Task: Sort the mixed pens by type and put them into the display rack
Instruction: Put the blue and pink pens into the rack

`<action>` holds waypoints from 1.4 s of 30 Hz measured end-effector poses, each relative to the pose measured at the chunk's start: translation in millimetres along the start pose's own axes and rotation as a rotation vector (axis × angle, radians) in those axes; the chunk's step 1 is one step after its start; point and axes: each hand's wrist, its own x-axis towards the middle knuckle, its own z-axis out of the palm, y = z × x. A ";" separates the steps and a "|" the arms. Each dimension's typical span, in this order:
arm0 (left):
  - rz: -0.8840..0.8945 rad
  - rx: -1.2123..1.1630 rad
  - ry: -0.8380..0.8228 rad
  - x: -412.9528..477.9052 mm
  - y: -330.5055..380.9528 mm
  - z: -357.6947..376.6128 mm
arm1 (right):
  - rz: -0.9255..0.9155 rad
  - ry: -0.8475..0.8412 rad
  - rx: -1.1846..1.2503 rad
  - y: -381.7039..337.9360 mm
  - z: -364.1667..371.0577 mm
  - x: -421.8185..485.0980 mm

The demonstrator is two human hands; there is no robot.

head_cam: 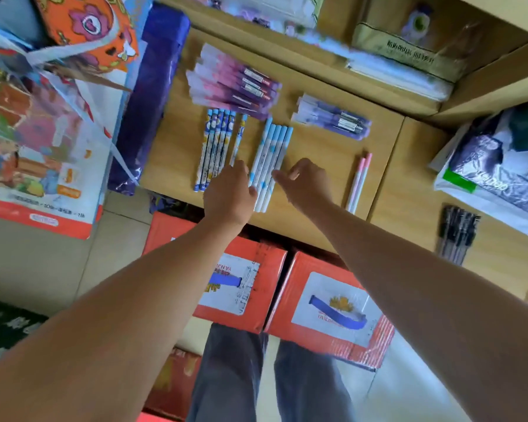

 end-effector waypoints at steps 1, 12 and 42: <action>0.010 0.021 0.002 3.7 -1.0 1.9 | 0.014 0.014 -0.024 -4.1 3.7 3.7; 0.047 0.053 0.042 19.9 0.2 14.1 | 0.044 0.070 -0.232 -8.6 9.2 10.1; -0.009 -0.352 -0.243 10.1 24.0 34.8 | -0.004 0.061 0.063 36.8 -1.7 -6.8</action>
